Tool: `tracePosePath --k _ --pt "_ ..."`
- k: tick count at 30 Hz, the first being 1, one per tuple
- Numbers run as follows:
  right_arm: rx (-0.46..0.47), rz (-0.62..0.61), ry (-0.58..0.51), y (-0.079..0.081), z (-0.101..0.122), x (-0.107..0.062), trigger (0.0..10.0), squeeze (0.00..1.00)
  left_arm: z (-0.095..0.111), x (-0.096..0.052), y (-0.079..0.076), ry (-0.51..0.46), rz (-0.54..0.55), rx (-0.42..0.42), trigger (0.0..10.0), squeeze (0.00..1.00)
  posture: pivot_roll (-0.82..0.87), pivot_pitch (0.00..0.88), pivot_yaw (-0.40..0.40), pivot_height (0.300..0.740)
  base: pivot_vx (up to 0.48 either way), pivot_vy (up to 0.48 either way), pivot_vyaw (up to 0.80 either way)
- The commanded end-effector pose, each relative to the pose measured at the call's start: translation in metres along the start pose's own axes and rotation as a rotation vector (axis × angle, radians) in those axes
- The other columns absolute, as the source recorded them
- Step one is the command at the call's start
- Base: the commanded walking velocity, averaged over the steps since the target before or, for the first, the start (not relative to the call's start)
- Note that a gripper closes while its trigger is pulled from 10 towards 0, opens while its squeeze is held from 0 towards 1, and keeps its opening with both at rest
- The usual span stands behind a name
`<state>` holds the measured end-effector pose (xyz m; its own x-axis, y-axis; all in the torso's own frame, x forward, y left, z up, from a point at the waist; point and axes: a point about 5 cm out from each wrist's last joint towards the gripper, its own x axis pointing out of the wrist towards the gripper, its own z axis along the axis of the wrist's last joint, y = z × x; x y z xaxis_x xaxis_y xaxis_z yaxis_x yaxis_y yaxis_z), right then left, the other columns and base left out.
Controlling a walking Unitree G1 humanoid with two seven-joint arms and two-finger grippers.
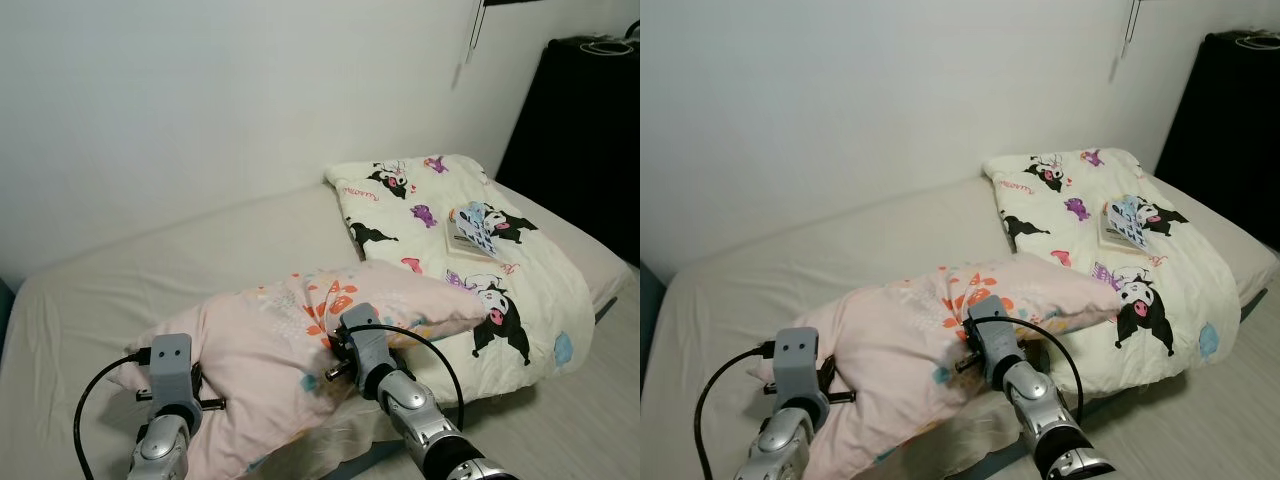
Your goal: Clean up the room
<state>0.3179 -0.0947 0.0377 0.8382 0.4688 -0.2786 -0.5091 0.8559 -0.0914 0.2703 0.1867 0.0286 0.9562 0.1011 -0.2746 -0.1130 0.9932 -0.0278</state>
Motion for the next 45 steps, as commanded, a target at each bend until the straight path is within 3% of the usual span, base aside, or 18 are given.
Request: tracePosePath --k 1,8,14,33,42,45 --pt "-0.004 0.033 -0.046 0.0067 0.0085 0.0035 10.0 0.00 0.0069 0.0026 -0.0046 -0.018 -0.030 0.010 10.0 0.00 0.05 0.067 -0.016 0.740 0.000 0.000 0.00" --pt "0.001 0.030 -0.046 0.0066 0.0079 0.0032 10.0 0.00 0.0088 0.0025 -0.0039 -0.024 -0.026 0.071 10.0 0.00 0.05 0.064 -0.015 0.740 0.000 -0.206 0.00" --pt "0.003 0.032 -0.048 0.0071 0.0080 0.0033 10.0 0.00 0.0083 0.0027 -0.0022 -0.012 -0.004 0.018 10.0 0.00 0.05 0.064 -0.015 0.740 0.000 -0.240 0.00" --pt "0.002 0.035 -0.045 0.0079 0.0078 0.0035 10.0 0.00 0.0095 0.0035 -0.0019 -0.012 -0.009 0.021 10.0 0.00 0.05 0.054 -0.012 0.740 0.000 0.000 0.00" --pt "0.006 0.035 -0.046 0.0081 0.0080 0.0037 10.0 0.00 0.0122 0.0038 -0.0026 -0.021 -0.015 0.030 10.0 0.00 0.05 0.057 -0.011 0.740 0.000 -0.470 0.00" --pt "0.013 0.031 -0.047 0.0079 0.0078 0.0035 10.0 0.00 0.0131 0.0031 -0.0056 -0.008 -0.025 0.086 10.0 0.00 0.05 0.060 -0.009 0.740 0.000 -0.480 0.00"
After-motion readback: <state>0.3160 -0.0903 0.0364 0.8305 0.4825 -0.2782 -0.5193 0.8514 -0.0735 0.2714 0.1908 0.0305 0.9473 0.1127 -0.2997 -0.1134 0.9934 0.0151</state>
